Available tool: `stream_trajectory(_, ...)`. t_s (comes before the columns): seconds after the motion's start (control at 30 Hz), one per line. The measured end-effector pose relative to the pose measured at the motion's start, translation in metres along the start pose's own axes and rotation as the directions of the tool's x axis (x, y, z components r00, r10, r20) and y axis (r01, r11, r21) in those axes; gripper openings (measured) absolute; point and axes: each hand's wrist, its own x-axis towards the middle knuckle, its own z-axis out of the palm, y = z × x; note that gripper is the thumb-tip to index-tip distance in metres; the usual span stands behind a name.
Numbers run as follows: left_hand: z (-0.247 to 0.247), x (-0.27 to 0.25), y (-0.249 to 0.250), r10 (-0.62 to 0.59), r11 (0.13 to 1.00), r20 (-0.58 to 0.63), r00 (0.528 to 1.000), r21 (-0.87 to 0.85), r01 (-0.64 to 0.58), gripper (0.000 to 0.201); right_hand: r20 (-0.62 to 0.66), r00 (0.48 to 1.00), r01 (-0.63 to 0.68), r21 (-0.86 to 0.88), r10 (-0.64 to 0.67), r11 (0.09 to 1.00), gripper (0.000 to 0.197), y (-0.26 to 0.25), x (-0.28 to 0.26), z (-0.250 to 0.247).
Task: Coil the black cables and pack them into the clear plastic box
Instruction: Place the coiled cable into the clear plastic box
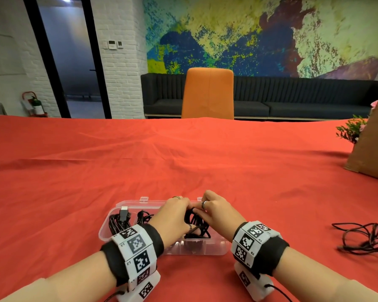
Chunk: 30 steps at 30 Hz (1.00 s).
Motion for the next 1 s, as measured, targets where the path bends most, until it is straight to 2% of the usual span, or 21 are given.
stream_trajectory(0.1, -0.003, 0.001, 0.003, 0.039, 0.997, 0.014, 0.999, 0.072, -0.040, 0.042, -0.034, 0.999, 0.002, 0.080, 0.001, 0.997, 0.026, -0.002, 0.003, -0.001)
stream_trajectory(0.2, -0.006, 0.003, 0.004, 0.033, 0.997, 0.051, 0.998, 0.061, -0.036, 0.043, -0.086, 0.993, -0.061, 0.217, 0.081, 0.974, 0.013, -0.004, 0.003, -0.003)
stream_trajectory(0.37, -0.008, 0.003, 0.000, 0.001, 1.000, 0.065, 0.998, -0.005, -0.001, 0.044, -0.053, 0.993, -0.085, 0.279, 0.104, 0.957, 0.014, -0.003, -0.006, -0.008)
stream_trajectory(0.5, -0.006, 0.005, -0.004, -0.005, 0.999, 0.053, 0.999, -0.051, 0.007, 0.044, 0.016, 0.994, -0.110, 0.220, 0.109, 0.969, 0.026, 0.003, -0.017, -0.012)
stream_trajectory(0.63, 0.002, 0.008, -0.004, 0.012, 0.995, 0.032, 0.999, -0.098, -0.009, 0.032, 0.006, 0.989, -0.148, 0.185, 0.149, 0.972, 0.017, 0.006, -0.024, -0.013)
stream_trajectory(0.7, 0.003, 0.010, -0.005, 0.013, 0.996, 0.027, 1.000, -0.090, -0.011, 0.025, 0.015, 0.987, -0.157, 0.199, 0.157, 0.967, 0.017, 0.006, -0.024, -0.015)
stream_trajectory(0.83, 0.002, 0.013, -0.003, -0.005, 0.999, 0.040, 0.999, -0.038, 0.006, 0.013, 0.077, 0.979, -0.202, 0.282, 0.187, 0.938, 0.032, 0.007, -0.022, -0.019)
stream_trajectory(0.93, 0.002, 0.016, 0.000, -0.023, 1.000, 0.041, 0.999, -0.012, 0.024, 0.021, 0.109, 0.981, -0.184, 0.264, 0.160, 0.947, 0.017, 0.007, -0.023, -0.021)
stream_trajectory(1.0, 0.002, 0.017, 0.001, -0.038, 0.999, 0.042, 0.998, 0.014, 0.037, 0.025, 0.111, 0.981, -0.183, 0.242, 0.161, 0.953, 0.015, 0.008, -0.020, -0.020)
